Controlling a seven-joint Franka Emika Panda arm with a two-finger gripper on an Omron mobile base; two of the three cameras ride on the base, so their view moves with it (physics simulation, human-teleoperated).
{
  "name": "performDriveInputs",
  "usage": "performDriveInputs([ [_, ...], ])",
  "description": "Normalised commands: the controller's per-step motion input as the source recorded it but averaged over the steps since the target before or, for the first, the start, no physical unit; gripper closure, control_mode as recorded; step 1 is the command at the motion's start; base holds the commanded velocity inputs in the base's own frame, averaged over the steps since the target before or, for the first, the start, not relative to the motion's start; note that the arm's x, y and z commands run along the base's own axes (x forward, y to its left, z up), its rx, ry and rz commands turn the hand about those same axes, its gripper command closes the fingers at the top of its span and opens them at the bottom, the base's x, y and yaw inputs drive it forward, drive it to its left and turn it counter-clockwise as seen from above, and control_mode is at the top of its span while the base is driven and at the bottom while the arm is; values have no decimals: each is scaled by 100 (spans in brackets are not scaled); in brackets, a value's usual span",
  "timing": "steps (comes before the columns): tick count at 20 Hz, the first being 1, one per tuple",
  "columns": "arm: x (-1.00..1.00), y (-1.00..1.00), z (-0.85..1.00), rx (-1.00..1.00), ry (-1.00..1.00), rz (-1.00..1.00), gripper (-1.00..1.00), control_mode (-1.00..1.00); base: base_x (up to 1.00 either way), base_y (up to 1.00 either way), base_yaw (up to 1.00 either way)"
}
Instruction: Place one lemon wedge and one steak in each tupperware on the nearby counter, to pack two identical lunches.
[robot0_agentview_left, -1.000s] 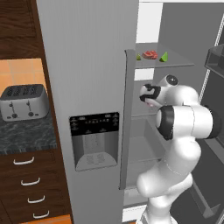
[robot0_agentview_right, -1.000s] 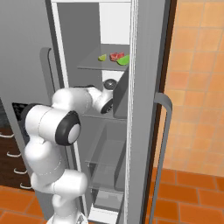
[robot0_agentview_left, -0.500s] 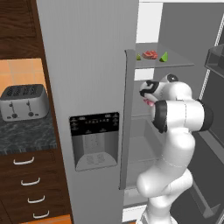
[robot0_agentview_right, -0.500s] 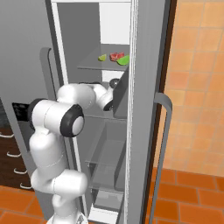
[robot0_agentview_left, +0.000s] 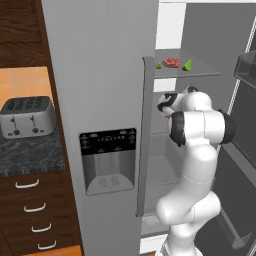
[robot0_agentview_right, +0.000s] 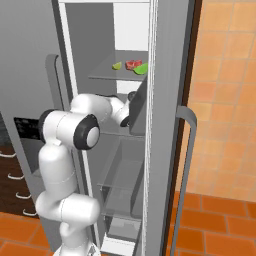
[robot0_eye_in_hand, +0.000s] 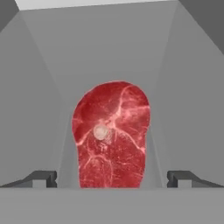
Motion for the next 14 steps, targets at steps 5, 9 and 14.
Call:
performDriveInputs([
  [5, 29, 0, 0, 0, 2, 0, -100, -100, 0, 0, 0],
  [9, 27, 0, -3, 0, 6, 0, -100, -100, 0, 0, 0],
  [14, 13, 0, -44, 0, 9, 0, -100, -100, 0, 0, 0],
])
